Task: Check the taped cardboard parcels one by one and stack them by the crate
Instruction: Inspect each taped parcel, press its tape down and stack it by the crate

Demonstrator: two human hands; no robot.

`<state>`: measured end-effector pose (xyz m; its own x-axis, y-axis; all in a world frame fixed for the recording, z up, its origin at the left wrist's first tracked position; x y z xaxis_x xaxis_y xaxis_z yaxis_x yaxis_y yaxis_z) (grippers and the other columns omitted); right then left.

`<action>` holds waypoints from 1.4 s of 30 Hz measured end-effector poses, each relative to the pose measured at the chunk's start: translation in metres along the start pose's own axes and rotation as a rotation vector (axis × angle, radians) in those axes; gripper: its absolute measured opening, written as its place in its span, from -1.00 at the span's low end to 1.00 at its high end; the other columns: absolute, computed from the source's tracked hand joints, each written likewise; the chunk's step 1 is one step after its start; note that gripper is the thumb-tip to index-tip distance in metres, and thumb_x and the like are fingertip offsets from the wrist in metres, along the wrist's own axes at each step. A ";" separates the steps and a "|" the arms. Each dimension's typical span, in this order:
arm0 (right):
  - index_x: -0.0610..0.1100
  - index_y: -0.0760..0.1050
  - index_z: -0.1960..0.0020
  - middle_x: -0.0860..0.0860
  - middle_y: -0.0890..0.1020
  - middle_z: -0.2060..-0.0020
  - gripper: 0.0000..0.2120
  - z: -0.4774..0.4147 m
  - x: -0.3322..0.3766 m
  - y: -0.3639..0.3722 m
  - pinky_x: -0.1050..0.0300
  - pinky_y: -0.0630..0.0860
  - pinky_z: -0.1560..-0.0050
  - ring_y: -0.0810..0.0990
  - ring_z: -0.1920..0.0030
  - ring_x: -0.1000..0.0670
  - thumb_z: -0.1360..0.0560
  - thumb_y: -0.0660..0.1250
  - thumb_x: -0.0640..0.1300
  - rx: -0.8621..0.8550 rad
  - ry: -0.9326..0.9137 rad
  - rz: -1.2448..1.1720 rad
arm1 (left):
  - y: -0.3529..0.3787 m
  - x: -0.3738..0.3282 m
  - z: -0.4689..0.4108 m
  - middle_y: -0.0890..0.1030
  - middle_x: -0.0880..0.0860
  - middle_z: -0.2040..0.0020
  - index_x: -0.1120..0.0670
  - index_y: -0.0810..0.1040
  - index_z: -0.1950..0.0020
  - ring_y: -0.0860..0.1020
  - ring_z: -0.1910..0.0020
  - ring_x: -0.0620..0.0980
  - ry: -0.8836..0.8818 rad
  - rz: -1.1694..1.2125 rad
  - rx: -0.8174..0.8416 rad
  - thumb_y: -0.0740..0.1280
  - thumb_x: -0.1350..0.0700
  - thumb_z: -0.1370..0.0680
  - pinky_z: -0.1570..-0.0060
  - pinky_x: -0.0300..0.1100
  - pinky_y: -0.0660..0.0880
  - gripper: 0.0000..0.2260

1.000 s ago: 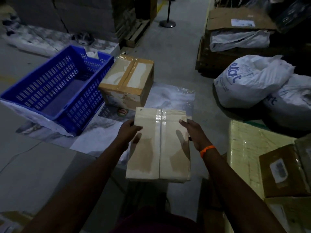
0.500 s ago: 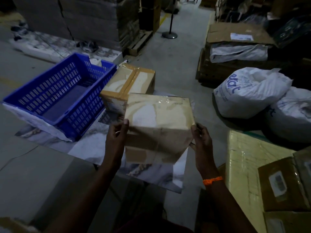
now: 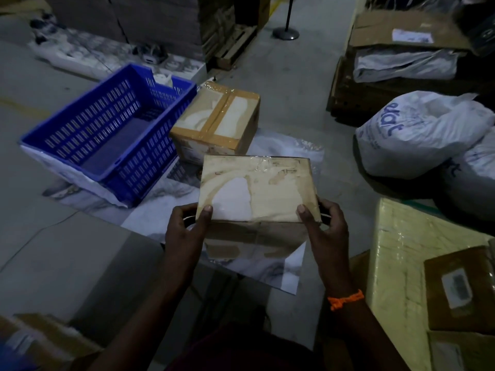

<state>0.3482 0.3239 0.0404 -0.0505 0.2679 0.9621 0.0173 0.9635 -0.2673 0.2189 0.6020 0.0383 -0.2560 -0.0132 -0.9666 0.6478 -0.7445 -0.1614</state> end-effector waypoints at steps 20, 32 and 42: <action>-0.14 0.25 -0.62 -0.10 0.32 -0.59 -0.26 -0.036 0.054 0.072 -0.11 0.06 -0.59 0.20 -0.62 -0.06 -0.64 -0.23 0.26 0.445 -0.518 0.865 | 0.071 -0.058 -0.036 0.21 0.11 -0.62 0.09 0.24 -0.61 0.17 -0.61 0.09 0.785 -1.160 0.375 -0.14 -0.19 -0.68 -0.53 0.06 0.05 -0.39; -0.11 0.32 -0.58 -0.06 0.37 -0.57 -0.25 -0.033 0.054 0.067 -0.02 0.06 -0.60 0.23 -0.61 0.00 -0.65 -0.21 0.33 0.458 -0.478 0.761 | 0.068 -0.061 -0.029 0.27 0.12 -0.60 0.11 0.30 -0.58 0.21 -0.59 0.07 0.785 -1.136 0.396 -0.08 -0.19 -0.68 -0.55 0.12 0.14 -0.41; -0.16 0.49 -0.48 -0.07 0.49 -0.48 -0.45 0.024 0.043 0.034 -0.06 0.29 -0.54 0.36 -0.55 -0.01 -0.73 -0.02 0.14 0.366 -0.699 0.752 | 0.031 -0.034 0.024 0.19 0.07 -0.62 0.09 0.26 -0.60 0.12 -0.61 0.03 0.896 -1.107 0.418 -0.02 -0.21 -0.70 -0.57 0.04 -0.04 -0.43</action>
<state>0.3223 0.3686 0.0713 -0.7102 0.6201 0.3333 -0.0113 0.4634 -0.8861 0.2311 0.5633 0.0711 0.1478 0.9650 -0.2166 0.1357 -0.2367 -0.9621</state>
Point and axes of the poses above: each hand's wrist, its own z-axis away from the middle knuckle, its own y-axis out of the palm, x = y × z, the point moved 6 cm from there along -z, towards the middle knuckle
